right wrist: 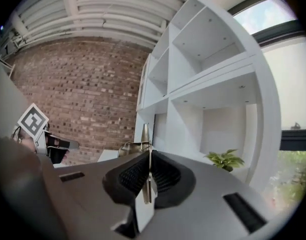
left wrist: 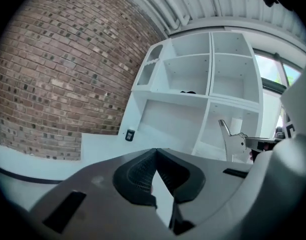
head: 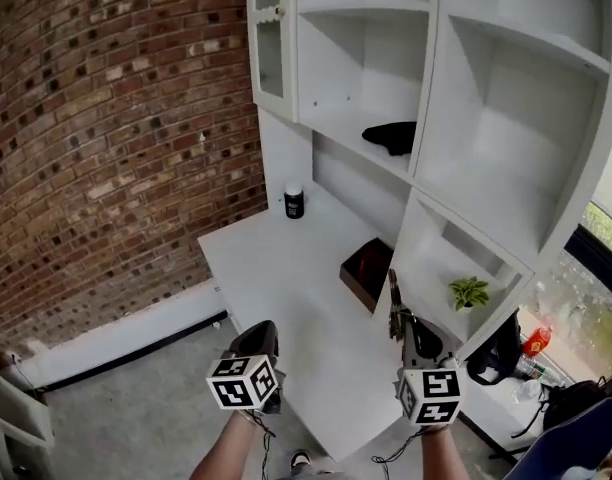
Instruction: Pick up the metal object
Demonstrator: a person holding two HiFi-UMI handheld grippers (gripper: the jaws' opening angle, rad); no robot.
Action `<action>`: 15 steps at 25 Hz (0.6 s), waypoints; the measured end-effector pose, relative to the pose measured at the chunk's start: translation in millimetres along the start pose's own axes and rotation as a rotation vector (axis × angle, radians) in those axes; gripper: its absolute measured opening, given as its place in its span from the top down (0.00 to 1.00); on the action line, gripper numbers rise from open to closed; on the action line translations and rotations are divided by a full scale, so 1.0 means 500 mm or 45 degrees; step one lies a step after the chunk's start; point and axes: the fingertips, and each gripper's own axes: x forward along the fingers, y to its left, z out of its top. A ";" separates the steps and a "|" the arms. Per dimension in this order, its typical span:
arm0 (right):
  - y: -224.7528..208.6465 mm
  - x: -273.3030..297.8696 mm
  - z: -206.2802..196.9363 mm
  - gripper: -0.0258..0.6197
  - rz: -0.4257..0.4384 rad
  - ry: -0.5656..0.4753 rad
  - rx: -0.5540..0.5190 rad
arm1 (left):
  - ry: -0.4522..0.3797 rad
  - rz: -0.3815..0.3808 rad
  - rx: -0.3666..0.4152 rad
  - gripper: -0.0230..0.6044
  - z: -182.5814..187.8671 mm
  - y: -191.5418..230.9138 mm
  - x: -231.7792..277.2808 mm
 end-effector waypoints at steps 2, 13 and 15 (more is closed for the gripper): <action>-0.025 -0.023 0.025 0.95 -0.052 -0.074 0.064 | -0.034 -0.060 0.029 0.96 0.037 -0.044 0.010; -0.134 -0.118 0.040 0.95 -0.300 -0.231 0.249 | -0.152 -0.225 0.238 0.96 0.148 -0.199 0.035; -0.135 -0.127 0.036 0.95 -0.309 -0.228 0.259 | -0.149 -0.232 0.240 0.96 0.144 -0.208 0.033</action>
